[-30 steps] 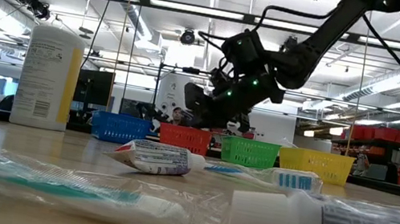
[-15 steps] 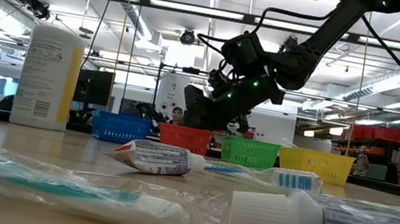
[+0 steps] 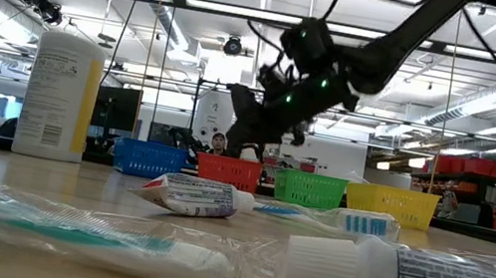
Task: Pick & Place Travel size toiletries
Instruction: Put the white toothpaste into the green basket
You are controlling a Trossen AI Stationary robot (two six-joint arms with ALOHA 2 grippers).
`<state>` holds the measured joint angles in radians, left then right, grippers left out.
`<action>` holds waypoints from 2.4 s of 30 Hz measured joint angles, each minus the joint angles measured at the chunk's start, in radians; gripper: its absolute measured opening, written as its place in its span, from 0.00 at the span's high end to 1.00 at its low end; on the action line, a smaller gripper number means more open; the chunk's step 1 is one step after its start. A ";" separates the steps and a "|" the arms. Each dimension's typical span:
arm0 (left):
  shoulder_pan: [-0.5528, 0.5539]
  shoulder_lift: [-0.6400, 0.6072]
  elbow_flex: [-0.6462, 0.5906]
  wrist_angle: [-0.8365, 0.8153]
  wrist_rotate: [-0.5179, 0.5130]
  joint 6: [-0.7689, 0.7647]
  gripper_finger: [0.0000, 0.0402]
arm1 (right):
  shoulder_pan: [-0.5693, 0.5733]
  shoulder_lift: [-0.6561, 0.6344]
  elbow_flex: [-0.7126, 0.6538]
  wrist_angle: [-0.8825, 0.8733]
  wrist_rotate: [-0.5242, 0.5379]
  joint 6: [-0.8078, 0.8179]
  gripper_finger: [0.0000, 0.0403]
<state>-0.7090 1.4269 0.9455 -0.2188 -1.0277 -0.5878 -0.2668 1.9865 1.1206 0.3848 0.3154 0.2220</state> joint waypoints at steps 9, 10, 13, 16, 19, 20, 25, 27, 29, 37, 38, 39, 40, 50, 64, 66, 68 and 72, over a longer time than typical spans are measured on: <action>0.000 0.000 0.000 0.001 0.001 0.060 0.56 | 0.173 -0.242 0.000 -0.534 -0.058 -0.094 0.62; 0.000 0.000 0.000 0.002 0.002 0.072 0.56 | 0.199 -0.265 0.000 -0.589 -0.057 -0.083 0.62; 0.000 0.000 0.000 0.004 0.028 0.096 0.56 | 0.274 -0.330 0.000 -0.713 -0.057 -0.035 0.62; 0.000 0.000 0.000 0.007 0.059 0.104 0.56 | 0.348 -0.364 0.000 -0.803 -0.058 0.028 0.62; 0.000 0.000 0.000 0.007 0.079 0.101 0.56 | 0.420 -0.375 0.000 -0.847 -0.063 0.084 0.62; 0.000 0.000 0.000 0.007 0.084 0.098 0.56 | 0.441 -0.374 0.000 -0.851 -0.068 0.098 0.62; 0.000 0.000 0.000 0.007 0.128 0.095 0.56 | 0.536 -0.368 -0.002 -0.861 -0.156 0.155 0.62; 0.000 0.000 0.000 0.008 0.134 0.081 0.56 | 0.569 -0.368 -0.002 -0.856 -0.182 0.175 0.62; 0.000 0.000 0.000 0.007 0.133 0.068 0.56 | 0.600 -0.368 -0.002 -0.851 -0.189 0.196 0.62; 0.004 0.000 0.000 0.008 0.132 0.064 0.56 | 0.716 -0.368 -0.002 -0.834 -0.313 0.187 0.62; 0.004 0.000 0.000 0.008 0.132 0.064 0.56 | 0.733 -0.368 -0.002 -0.831 -0.328 0.185 0.62; 0.005 0.000 0.000 0.008 0.132 0.059 0.56 | 0.752 -0.368 -0.002 -0.826 -0.328 0.184 0.62; 0.005 0.000 0.000 0.008 0.131 0.050 0.56 | 0.772 -0.367 -0.002 -0.823 -0.328 0.184 0.62; 0.005 0.000 0.000 0.007 0.132 -0.014 0.56 | 0.932 -0.220 -0.002 -0.665 -0.247 0.181 0.62; 0.005 0.000 0.000 0.007 0.136 -0.140 0.56 | 1.025 -0.075 -0.002 -0.508 -0.055 0.181 0.62; 0.005 0.000 0.000 0.007 0.136 -0.141 0.56 | 1.027 -0.075 -0.002 -0.513 -0.048 0.181 0.62; 0.005 0.000 0.000 0.007 0.136 -0.142 0.56 | 1.027 -0.075 -0.002 -0.515 -0.047 0.186 0.62; 0.004 0.000 0.000 0.007 0.136 -0.142 0.56 | 1.026 -0.075 -0.002 -0.515 -0.060 0.240 0.62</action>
<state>-0.7048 1.4265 0.9451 -0.2119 -0.8913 -0.7298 0.7593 1.9114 1.1182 -0.1307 0.2558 0.4619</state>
